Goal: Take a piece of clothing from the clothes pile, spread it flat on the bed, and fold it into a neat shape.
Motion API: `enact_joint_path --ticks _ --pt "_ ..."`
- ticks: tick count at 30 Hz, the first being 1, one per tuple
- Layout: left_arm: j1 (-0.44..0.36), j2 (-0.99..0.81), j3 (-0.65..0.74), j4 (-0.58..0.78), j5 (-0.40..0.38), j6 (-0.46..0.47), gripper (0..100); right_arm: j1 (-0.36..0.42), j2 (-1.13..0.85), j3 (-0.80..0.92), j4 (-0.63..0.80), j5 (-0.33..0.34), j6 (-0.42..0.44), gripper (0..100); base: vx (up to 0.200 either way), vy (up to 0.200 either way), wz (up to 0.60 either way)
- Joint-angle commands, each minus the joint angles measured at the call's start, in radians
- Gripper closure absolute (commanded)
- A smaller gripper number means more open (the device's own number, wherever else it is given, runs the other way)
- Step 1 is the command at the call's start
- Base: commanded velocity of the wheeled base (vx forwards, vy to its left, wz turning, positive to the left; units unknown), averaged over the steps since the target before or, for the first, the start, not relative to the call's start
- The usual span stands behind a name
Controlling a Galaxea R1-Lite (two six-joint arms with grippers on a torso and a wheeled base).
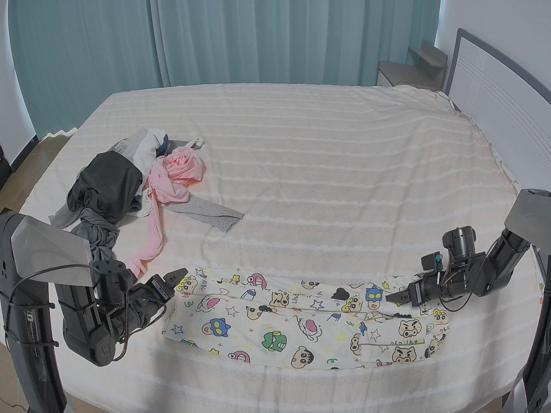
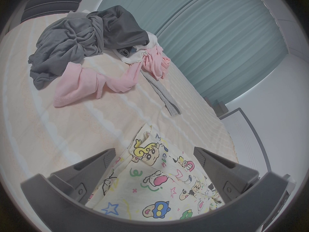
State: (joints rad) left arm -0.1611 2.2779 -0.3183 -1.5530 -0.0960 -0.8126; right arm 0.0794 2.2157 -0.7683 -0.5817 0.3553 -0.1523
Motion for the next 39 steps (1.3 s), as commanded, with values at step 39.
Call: enact_joint_path --ticks 39 --pt "0.000 0.009 0.001 -0.018 0.002 0.003 0 0.105 -0.002 0.009 -0.098 -0.070 -0.073 100 0.000 0.000 0.00"
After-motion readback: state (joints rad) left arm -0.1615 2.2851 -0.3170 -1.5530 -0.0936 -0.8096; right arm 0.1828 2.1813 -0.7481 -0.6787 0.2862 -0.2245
